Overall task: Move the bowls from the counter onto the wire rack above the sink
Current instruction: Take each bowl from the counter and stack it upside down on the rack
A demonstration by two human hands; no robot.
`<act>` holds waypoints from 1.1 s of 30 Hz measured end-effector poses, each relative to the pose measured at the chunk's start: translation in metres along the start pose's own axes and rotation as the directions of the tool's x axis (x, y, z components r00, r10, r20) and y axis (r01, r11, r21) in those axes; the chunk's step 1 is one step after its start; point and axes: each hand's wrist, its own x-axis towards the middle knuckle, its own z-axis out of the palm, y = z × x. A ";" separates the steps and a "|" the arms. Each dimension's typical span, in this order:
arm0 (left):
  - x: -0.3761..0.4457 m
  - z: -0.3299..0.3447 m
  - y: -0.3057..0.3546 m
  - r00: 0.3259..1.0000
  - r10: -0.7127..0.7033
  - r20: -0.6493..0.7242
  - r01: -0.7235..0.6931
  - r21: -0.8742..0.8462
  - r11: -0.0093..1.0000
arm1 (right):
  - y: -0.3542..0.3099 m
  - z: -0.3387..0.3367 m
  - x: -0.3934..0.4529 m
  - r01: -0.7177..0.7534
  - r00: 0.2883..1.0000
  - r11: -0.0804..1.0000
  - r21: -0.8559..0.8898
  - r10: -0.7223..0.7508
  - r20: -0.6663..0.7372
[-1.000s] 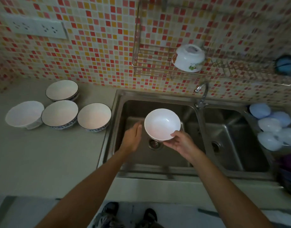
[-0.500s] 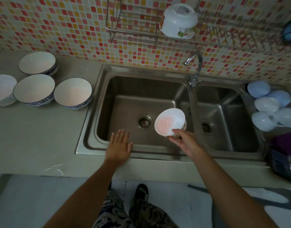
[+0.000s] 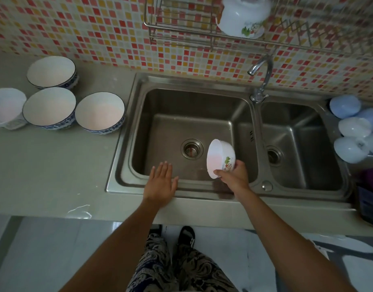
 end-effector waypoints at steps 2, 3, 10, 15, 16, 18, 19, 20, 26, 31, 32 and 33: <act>0.000 0.000 -0.001 1.000 0.008 0.007 -0.008 -0.002 1.000 | -0.003 0.005 -0.005 0.112 0.993 0.980 -0.164 -0.115 -0.009; 0.000 0.000 -0.001 1.000 0.010 0.011 -0.010 -0.004 1.000 | -0.006 0.007 -0.009 0.166 0.985 0.961 -0.221 -0.172 -0.008; 0.000 0.001 -0.003 0.999 0.036 0.005 -0.036 -0.003 0.999 | -0.013 0.016 -0.027 0.528 0.825 0.671 -0.520 -0.551 0.127; -0.002 -0.003 -0.006 0.997 0.071 0.006 -0.071 -0.012 0.997 | -0.012 0.013 -0.027 0.595 0.676 0.333 -0.731 -0.700 0.232; -0.003 -0.004 -0.008 0.997 0.074 0.012 -0.074 -0.012 0.997 | -0.012 0.013 -0.026 0.588 0.690 0.361 -0.724 -0.690 0.217; -0.003 -0.009 -0.011 0.997 0.075 0.022 -0.075 -0.021 0.997 | -0.018 0.013 -0.029 0.559 0.756 0.531 -0.637 -0.642 0.128; -0.002 -0.014 -0.012 0.997 0.077 0.017 -0.077 -0.025 0.997 | -0.023 0.013 -0.030 0.522 0.801 0.655 -0.546 -0.597 0.049; 0.000 -0.021 -0.013 0.997 0.081 0.003 -0.081 -0.024 0.996 | -0.031 0.013 -0.031 0.465 0.848 0.777 -0.425 -0.529 -0.040; 0.050 -0.110 -0.005 0.923 0.181 -0.340 -0.196 -0.009 0.981 | -0.089 -0.013 -0.034 -0.086 0.996 0.804 0.588 0.053 0.073; 0.090 -0.227 0.031 0.722 0.300 -0.623 -0.271 0.143 0.952 | -0.135 -0.042 -0.045 -0.127 0.980 0.636 0.761 -0.037 0.195; 0.095 -0.245 0.036 0.691 0.314 -0.651 -0.273 0.167 0.947 | -0.147 -0.047 -0.047 -0.118 0.979 0.616 0.779 -0.061 0.196; 0.100 -0.262 0.040 0.668 0.324 -0.670 -0.268 0.189 0.945 | -0.159 -0.052 -0.048 -0.099 0.978 0.604 0.791 -0.089 0.190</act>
